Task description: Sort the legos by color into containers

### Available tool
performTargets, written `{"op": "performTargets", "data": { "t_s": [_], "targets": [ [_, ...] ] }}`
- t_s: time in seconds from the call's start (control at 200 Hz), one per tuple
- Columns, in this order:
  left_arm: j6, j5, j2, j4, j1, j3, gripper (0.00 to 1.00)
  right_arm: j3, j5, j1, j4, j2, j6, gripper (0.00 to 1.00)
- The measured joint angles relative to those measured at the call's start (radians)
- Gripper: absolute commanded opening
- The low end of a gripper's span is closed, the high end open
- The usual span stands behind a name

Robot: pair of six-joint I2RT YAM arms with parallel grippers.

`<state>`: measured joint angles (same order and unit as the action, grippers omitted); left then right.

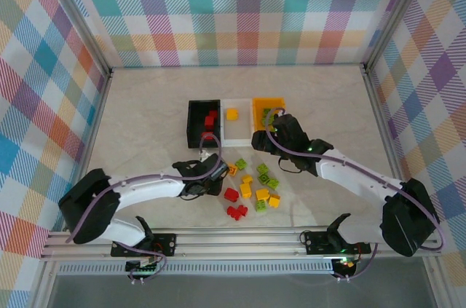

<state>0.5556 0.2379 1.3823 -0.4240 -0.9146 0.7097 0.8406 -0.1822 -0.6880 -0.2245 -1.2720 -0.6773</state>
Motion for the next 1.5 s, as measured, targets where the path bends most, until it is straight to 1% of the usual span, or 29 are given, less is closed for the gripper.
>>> {"op": "performTargets", "data": {
  "t_s": [0.065,0.1,0.17,0.23,0.3,0.395,0.53,0.585,0.67,0.725,0.84,0.9,1.01,1.105,1.215,1.235,1.25,1.365,1.5],
  "targets": [
    [-0.008,-0.001,-0.065,-0.039,0.03,0.034,0.43,-0.009,0.0,0.0,0.0,0.011,-0.004,0.74],
    [-0.016,-0.003,-0.097,-0.053,0.061,0.064,0.43,-0.016,0.001,0.0,0.0,0.014,-0.007,0.74],
    [-0.034,-0.006,-0.132,-0.07,0.148,0.144,0.43,-0.034,0.001,0.0,0.0,0.017,-0.017,0.74],
    [-0.053,-0.005,-0.127,-0.071,0.225,0.219,0.43,-0.055,0.001,0.0,0.001,0.018,-0.022,0.74],
    [-0.072,-0.008,-0.079,-0.068,0.303,0.309,0.42,-0.08,0.001,0.0,-0.001,0.018,-0.027,0.74],
    [-0.087,-0.013,0.033,-0.058,0.376,0.408,0.41,-0.106,0.001,0.0,-0.001,0.019,-0.038,0.74],
    [-0.101,-0.025,0.212,-0.054,0.43,0.523,0.43,-0.132,0.004,0.0,-0.002,0.039,-0.045,0.74],
    [-0.104,-0.027,0.28,-0.068,0.441,0.575,0.46,-0.142,0.005,0.0,-0.002,0.054,-0.048,0.75],
    [-0.106,-0.027,0.355,-0.08,0.45,0.643,0.53,-0.162,0.008,0.0,-0.002,0.079,-0.05,0.75],
    [-0.111,-0.03,0.394,-0.092,0.452,0.684,0.6,-0.175,0.012,0.0,-0.003,0.093,-0.053,0.75],
    [-0.111,-0.039,0.43,-0.111,0.454,0.743,0.71,-0.206,0.02,-0.001,-0.012,0.116,-0.066,0.75],
    [-0.109,-0.053,0.427,-0.119,0.454,0.75,0.75,-0.219,0.024,-0.001,-0.025,0.127,-0.069,0.75],
    [-0.104,-0.079,0.393,-0.129,0.447,0.75,0.78,-0.233,0.031,-0.001,-0.046,0.145,-0.071,0.75],
    [-0.1,-0.098,0.306,-0.12,0.432,0.726,0.82,-0.241,0.035,-0.004,-0.061,0.158,-0.071,0.75],
    [-0.085,-0.119,0.118,-0.089,0.381,0.625,0.86,-0.253,0.038,-0.025,-0.084,0.172,-0.071,0.75],
    [-0.082,-0.125,0.078,-0.079,0.366,0.598,0.98,-0.256,0.039,-0.03,-0.088,0.174,-0.071,0.75],
    [-0.076,-0.127,0.05,-0.074,0.356,0.579,1.0,-0.259,0.039,-0.034,-0.092,0.175,-0.071,0.75],
    [-0.043,-0.149,-0.148,-0.031,0.274,0.402,1.0,-0.288,0.039,-0.06,-0.118,0.178,-0.072,0.75],
    [0.008,-0.148,-0.282,-0.017,0.217,0.198,1.0,-0.301,0.039,-0.069,-0.132,0.165,-0.069,0.76]
  ]
}}
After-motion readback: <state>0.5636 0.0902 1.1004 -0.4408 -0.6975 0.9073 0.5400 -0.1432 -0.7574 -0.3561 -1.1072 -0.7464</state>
